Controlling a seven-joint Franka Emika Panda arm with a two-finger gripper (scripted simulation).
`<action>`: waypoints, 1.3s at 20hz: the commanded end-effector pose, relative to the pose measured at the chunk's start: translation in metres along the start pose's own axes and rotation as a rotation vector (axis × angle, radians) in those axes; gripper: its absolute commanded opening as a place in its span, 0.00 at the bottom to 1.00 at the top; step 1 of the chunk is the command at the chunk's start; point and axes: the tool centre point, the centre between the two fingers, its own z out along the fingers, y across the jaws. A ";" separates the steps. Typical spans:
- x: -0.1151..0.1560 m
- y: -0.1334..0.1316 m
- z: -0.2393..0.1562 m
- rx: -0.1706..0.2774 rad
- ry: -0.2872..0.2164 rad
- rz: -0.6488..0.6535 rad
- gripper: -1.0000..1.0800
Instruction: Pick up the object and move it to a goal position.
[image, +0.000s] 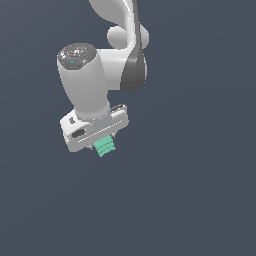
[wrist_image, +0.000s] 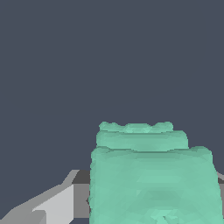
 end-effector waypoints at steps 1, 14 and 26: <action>-0.006 0.009 -0.028 0.001 0.000 0.000 0.00; -0.027 0.052 -0.145 0.000 -0.001 0.000 0.00; -0.031 0.065 -0.178 0.000 -0.001 0.001 0.00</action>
